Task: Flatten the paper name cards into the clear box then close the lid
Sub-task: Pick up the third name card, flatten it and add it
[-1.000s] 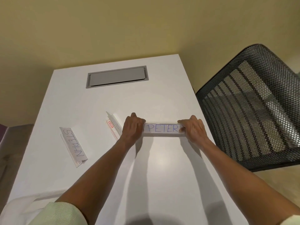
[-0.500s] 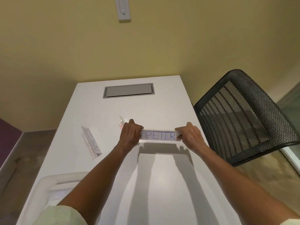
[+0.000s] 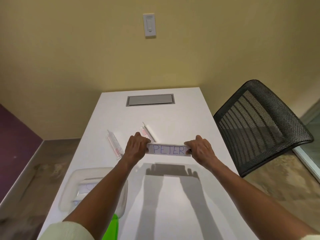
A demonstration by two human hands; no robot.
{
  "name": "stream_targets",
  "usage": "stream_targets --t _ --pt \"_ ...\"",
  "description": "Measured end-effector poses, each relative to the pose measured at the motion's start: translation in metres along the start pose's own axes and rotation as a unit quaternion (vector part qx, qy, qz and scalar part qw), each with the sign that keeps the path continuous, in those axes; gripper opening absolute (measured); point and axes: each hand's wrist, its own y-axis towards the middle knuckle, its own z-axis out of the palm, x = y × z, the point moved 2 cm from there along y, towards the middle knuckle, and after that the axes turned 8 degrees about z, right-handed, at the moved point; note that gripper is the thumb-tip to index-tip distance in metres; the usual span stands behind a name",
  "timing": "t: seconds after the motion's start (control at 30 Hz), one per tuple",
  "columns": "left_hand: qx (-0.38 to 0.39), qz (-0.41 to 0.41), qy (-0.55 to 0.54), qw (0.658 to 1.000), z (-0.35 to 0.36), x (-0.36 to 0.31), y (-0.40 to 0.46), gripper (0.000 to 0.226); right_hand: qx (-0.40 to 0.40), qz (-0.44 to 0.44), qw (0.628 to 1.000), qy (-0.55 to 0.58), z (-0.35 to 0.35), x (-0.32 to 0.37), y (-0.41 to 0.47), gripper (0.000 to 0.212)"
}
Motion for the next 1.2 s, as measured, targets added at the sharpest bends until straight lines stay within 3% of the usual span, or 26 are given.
stream_targets --t 0.43,0.77,1.2 --pt "0.031 -0.035 -0.004 0.999 -0.027 0.049 -0.081 0.026 -0.003 -0.024 1.000 -0.014 0.011 0.088 -0.024 0.028" --pt "0.036 -0.053 -0.039 0.997 -0.034 0.104 -0.141 0.032 -0.022 -0.031 0.999 0.032 0.021 0.169 -0.039 0.003" --pt "0.066 -0.114 -0.075 0.988 -0.024 0.169 -0.210 0.035 0.032 -0.077 0.996 0.023 0.046 0.250 -0.041 0.020"
